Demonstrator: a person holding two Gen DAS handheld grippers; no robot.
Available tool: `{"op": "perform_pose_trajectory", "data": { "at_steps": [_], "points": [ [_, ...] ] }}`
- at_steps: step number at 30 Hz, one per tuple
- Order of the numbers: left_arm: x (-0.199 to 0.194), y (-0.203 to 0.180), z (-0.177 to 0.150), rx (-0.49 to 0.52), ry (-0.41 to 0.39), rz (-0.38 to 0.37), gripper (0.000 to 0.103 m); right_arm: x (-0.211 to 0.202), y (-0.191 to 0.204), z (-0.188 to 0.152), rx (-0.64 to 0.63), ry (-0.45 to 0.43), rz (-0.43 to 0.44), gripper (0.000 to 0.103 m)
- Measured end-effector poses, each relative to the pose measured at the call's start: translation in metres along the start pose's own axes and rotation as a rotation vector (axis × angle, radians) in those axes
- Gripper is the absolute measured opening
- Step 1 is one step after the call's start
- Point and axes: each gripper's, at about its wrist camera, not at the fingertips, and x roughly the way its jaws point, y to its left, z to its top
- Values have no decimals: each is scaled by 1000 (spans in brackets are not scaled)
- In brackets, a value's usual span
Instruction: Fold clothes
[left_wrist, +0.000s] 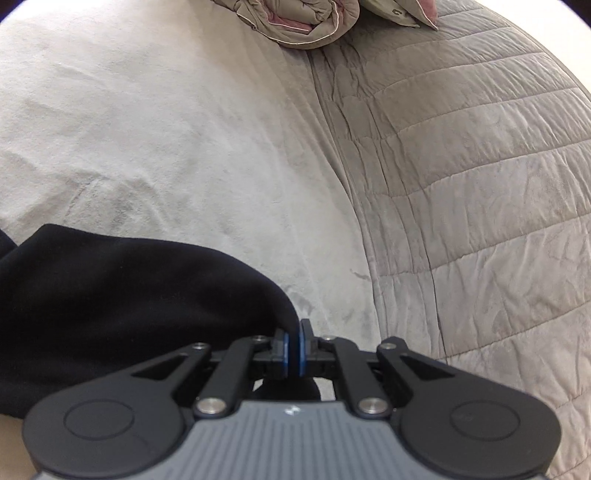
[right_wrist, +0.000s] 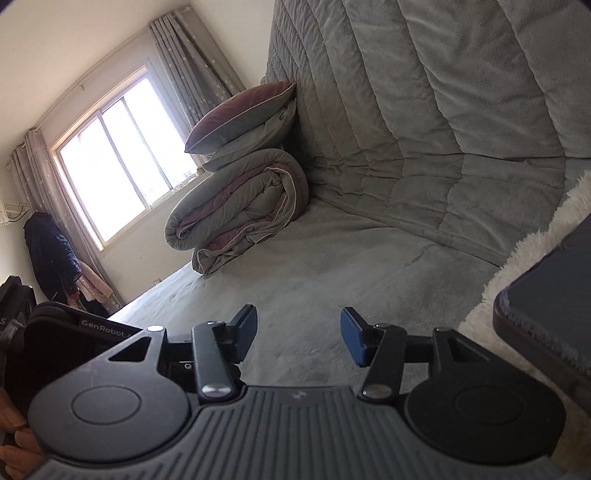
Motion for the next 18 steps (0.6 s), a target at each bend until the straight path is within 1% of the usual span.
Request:
{"op": "perform_pose_trajectory", "data": {
  "at_steps": [3, 4, 5, 6, 8, 9, 11, 13, 16, 18],
  "points": [
    [12, -1, 5, -41, 26, -1, 7, -4, 1, 1, -10, -22, -4, 55],
    [14, -2, 6, -48, 28, 0, 10, -4, 0, 2, -6, -25, 1, 55],
    [15, -5, 8, -49, 24, 0, 17, -5, 0, 2, -1, -28, 4, 55],
    [15, -7, 10, -43, 14, 0, 21, -5, 0, 2, 7, -33, 6, 55],
    [10, -12, 14, -20, -15, -3, 32, -6, 0, 3, 7, -40, 10, 55],
    [8, -15, 16, -9, -30, -5, 34, -6, 0, 3, 5, -43, 13, 55],
    [4, -16, 19, 3, -48, -11, 41, -6, 0, 3, 8, -47, 20, 55],
    [2, -14, 23, 5, -54, -21, 44, -6, -1, 4, 16, -50, 24, 56],
    [4, -15, 31, 0, -53, -23, 44, -6, -1, 4, 25, -52, 34, 56],
    [6, -21, 36, 16, -52, -22, 44, -7, -1, 4, 26, -61, 38, 56]
  ]
}}
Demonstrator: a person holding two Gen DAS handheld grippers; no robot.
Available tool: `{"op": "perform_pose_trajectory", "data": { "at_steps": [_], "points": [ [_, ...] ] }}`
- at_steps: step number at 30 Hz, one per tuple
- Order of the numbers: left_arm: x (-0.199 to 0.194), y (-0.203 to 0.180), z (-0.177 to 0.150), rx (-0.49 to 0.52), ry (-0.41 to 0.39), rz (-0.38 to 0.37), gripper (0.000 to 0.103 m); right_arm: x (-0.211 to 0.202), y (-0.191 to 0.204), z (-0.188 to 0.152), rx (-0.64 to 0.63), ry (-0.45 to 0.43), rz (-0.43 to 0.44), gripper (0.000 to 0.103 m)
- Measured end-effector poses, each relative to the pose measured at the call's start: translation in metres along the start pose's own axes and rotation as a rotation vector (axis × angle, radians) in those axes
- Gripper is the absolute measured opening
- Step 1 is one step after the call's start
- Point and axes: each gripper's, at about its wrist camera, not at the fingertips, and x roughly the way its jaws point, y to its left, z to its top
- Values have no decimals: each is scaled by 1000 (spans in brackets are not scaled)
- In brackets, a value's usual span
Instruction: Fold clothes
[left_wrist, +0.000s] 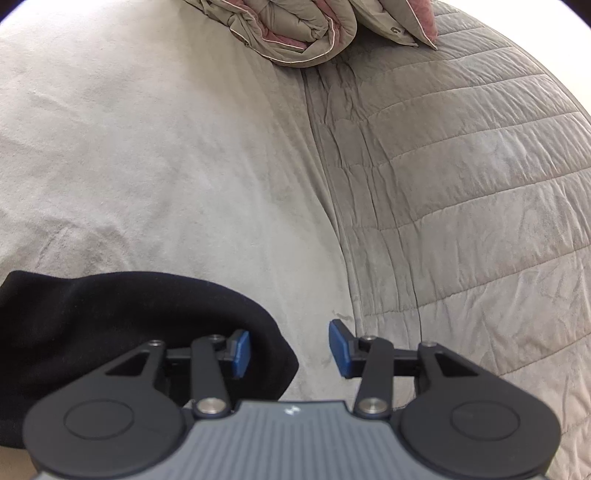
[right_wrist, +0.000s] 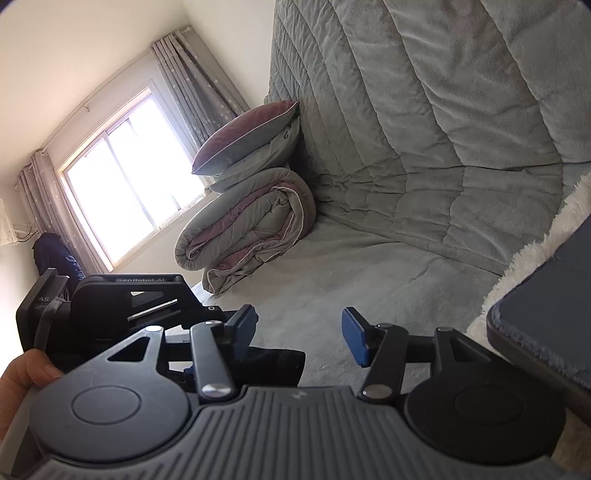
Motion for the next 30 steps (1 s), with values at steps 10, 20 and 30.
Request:
{"op": "perform_pose_trajectory", "data": {
  "at_steps": [10, 20, 30],
  "points": [
    [11, -51, 16, 109, 7, -49, 47, -5, 2, 2, -12, -50, 11, 57],
    [-17, -39, 3, 349, -87, 71, 49, 0, 7, -4, -26, -28, 25, 57],
    [-65, 45, -29, 434, -198, 256, 49, 14, 23, -19, -43, 41, 57, 58]
  ]
}}
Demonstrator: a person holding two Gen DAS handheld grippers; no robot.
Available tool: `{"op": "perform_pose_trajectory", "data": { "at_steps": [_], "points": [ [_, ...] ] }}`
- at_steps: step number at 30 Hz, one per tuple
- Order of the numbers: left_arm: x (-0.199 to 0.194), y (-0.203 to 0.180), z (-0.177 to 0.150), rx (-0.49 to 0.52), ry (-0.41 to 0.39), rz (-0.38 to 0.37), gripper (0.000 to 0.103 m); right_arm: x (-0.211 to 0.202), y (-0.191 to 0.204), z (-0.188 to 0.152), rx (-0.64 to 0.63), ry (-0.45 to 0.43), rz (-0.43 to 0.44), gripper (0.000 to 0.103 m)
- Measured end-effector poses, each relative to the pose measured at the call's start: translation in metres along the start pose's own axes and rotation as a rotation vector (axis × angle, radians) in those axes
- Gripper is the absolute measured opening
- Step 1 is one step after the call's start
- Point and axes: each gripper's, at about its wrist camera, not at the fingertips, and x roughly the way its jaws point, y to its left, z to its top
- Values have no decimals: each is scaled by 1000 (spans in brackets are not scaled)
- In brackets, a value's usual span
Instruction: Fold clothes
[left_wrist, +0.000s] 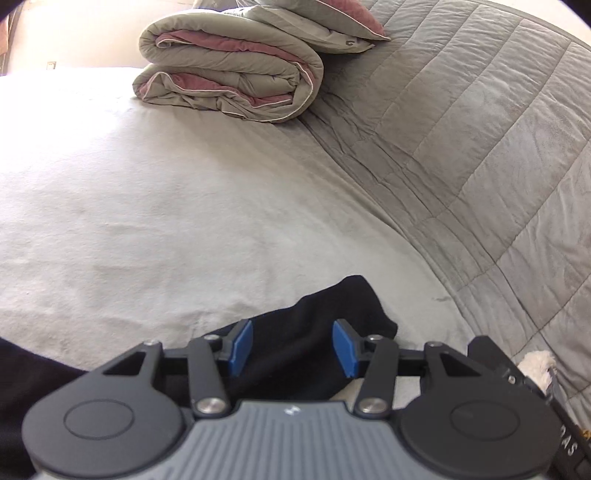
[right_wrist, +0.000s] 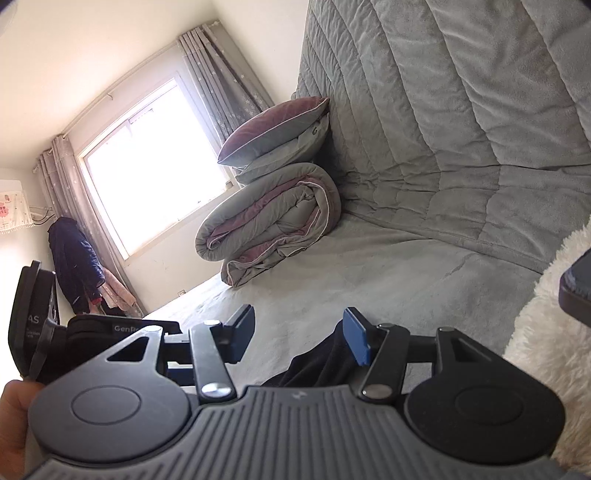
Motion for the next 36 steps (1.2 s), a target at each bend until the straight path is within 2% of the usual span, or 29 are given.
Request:
{"op": "perform_pose_trajectory", "data": {
  "at_steps": [3, 6, 11, 13, 15, 19, 25, 27, 29, 30, 31, 32, 36],
  "points": [
    [-19, 5, -27, 29, -75, 32, 49, 11, -3, -7, 32, 51, 0, 58],
    [-30, -2, -57, 121, -167, 60, 49, 19, -7, -13, 61, 94, -11, 58],
    [-18, -13, -96, 334, -203, 116, 49, 33, -12, -26, 77, 170, -74, 55],
    [-10, -5, -102, 339, -176, 133, 49, 39, -14, -31, 71, 200, -114, 53],
    [-2, 4, -99, 303, -122, 106, 49, 45, -15, -37, 54, 217, -151, 53],
    [-1, 17, -96, 236, -107, 51, 48, 54, -15, -41, 59, 197, -160, 53],
    [3, 11, -102, 259, -98, 74, 47, 69, -21, -40, 124, 148, -176, 48],
    [4, 10, -102, 262, -98, 87, 41, 74, -22, -40, 134, 132, -173, 45],
    [5, 14, -100, 235, -102, 97, 22, 78, -22, -39, 132, 132, -171, 34],
    [4, 16, -99, 219, -104, 101, 18, 79, -21, -39, 128, 135, -169, 17],
    [4, 19, -98, 206, -106, 100, 9, 80, -21, -40, 123, 138, -166, 6],
    [3, 21, -97, 195, -109, 94, 5, 77, -19, -39, 114, 121, -168, 7],
    [-2, 18, -97, 207, -111, 63, 4, 59, 2, -34, 0, 30, -196, 6]
  ]
}}
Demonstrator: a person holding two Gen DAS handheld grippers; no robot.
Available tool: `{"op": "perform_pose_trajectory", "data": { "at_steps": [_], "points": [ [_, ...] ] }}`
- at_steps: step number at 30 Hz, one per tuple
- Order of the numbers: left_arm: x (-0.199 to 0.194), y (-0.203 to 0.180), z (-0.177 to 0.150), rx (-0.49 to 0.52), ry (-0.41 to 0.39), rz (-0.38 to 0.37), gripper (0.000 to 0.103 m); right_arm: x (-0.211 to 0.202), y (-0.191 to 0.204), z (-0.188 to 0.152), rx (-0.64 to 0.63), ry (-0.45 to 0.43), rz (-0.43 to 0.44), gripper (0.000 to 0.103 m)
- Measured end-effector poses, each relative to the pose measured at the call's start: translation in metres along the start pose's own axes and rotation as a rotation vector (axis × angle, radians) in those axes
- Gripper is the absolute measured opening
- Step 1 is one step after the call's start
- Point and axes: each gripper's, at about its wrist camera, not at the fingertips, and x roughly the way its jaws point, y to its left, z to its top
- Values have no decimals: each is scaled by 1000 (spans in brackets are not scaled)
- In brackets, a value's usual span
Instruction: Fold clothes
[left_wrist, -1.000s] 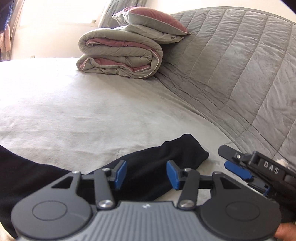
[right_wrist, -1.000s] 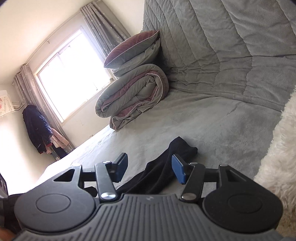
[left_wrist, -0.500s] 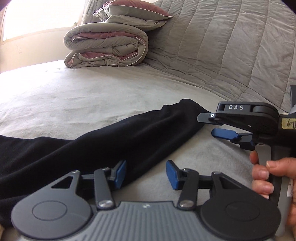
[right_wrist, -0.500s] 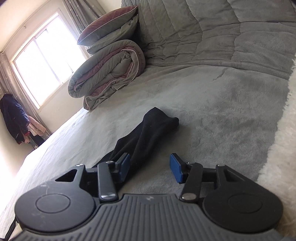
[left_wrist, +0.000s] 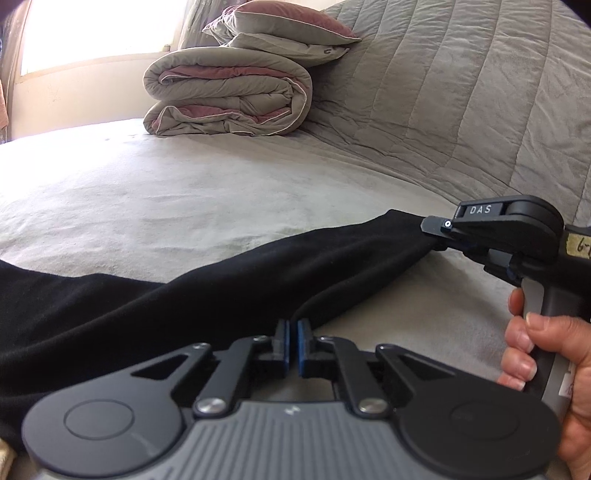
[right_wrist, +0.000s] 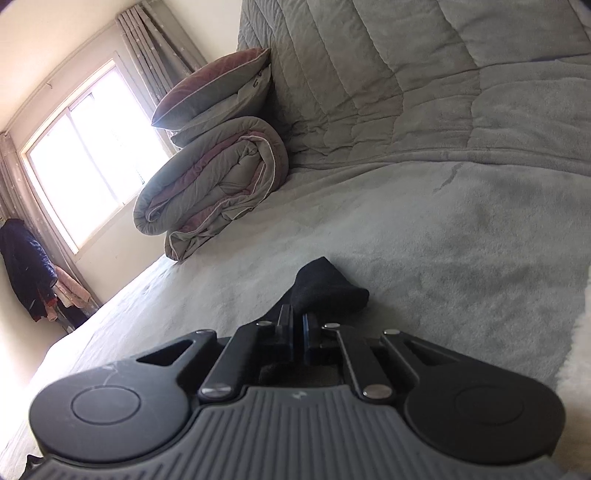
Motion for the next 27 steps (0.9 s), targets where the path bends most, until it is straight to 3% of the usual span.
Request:
{"op": "perform_pose_trajectory", "data": {
  "at_steps": [3, 6, 13, 19, 23, 26, 27],
  "points": [
    [-5, -4, 3, 40, 23, -24, 4, -16, 26, 1, -216, 7, -135, 5],
    [-9, -6, 6, 72, 62, -60, 4, -25, 36, -5, -378, 54, -213, 5],
    [-16, -6, 5, 181, 186, -192, 2, -33, 31, -7, -579, 247, -262, 5],
    [-20, -13, -1, 270, 239, -248, 2, -37, 32, -28, -750, 402, -252, 5],
    [-25, -16, 1, 277, 254, -288, 5, -48, 30, -20, -726, 427, -203, 6],
    [-30, -14, 5, 244, 235, -306, 18, -61, 23, -6, -637, 406, -153, 22],
    [-32, -13, 7, 238, 219, -304, 22, -63, 20, -1, -612, 385, -143, 35]
  ]
}}
